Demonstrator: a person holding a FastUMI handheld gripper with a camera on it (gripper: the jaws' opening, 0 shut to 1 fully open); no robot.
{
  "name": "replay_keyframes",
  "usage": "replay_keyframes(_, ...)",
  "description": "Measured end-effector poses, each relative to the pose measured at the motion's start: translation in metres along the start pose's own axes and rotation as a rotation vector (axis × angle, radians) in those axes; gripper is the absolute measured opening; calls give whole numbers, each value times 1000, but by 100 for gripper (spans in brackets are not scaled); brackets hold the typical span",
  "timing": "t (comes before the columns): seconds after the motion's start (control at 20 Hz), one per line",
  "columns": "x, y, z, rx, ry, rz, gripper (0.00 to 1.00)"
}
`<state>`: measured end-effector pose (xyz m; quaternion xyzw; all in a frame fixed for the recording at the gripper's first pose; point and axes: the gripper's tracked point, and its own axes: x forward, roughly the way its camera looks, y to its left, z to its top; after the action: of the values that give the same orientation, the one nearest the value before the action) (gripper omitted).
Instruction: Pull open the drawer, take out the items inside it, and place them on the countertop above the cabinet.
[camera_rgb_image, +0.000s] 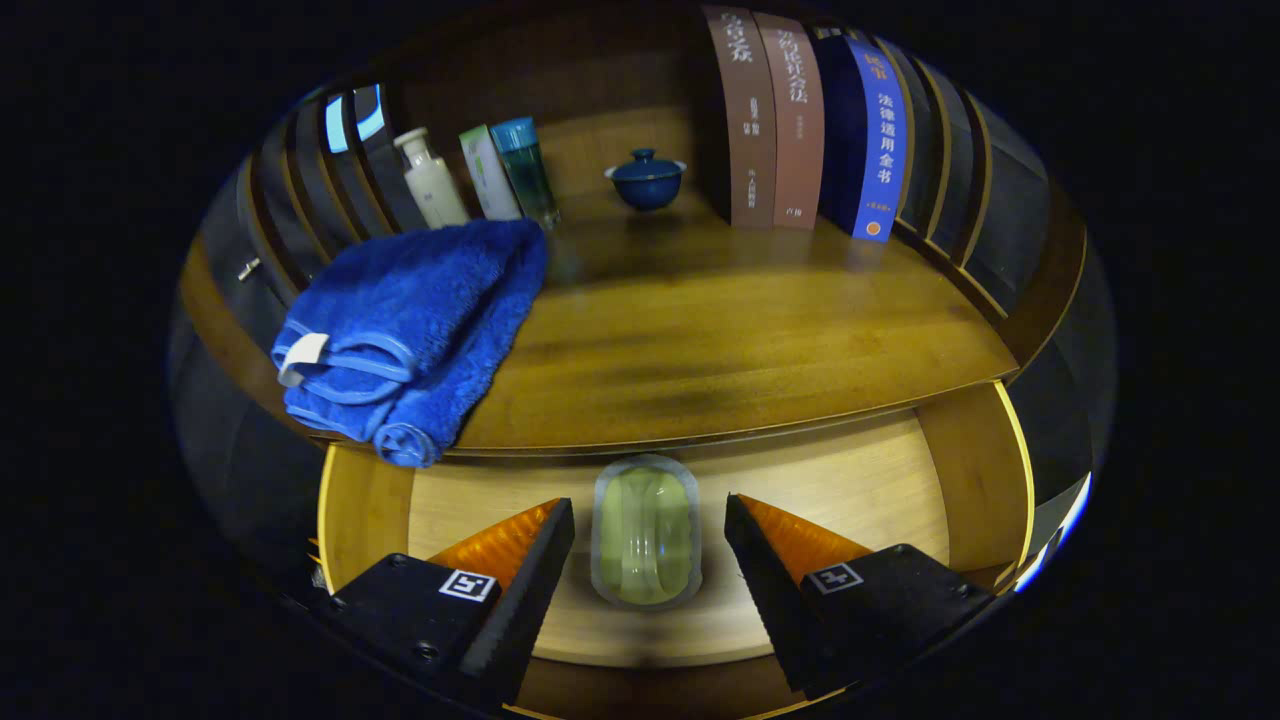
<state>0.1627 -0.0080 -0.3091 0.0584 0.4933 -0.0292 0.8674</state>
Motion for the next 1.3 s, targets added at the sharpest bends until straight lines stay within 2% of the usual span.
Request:
replay_keyframes(0.05,5,2,-3,-2,25,7,97)
replay_keyframes(0.35,24,3,-22,20,149,1,69)
replay_keyframes(0.5,28,3,-26,-9,178,-5,68)
replay_keyframes(0.55,32,1,-14,-7,190,-11,68)
replay_keyframes(0.6,31,4,-30,-13,197,-9,61)
replay_keyframes(0.85,35,6,-33,-11,218,10,27)
replay_keyframes(1.05,32,8,-35,-32,228,28,27)
replay_keyframes(1.3,16,10,-27,-39,158,44,27)
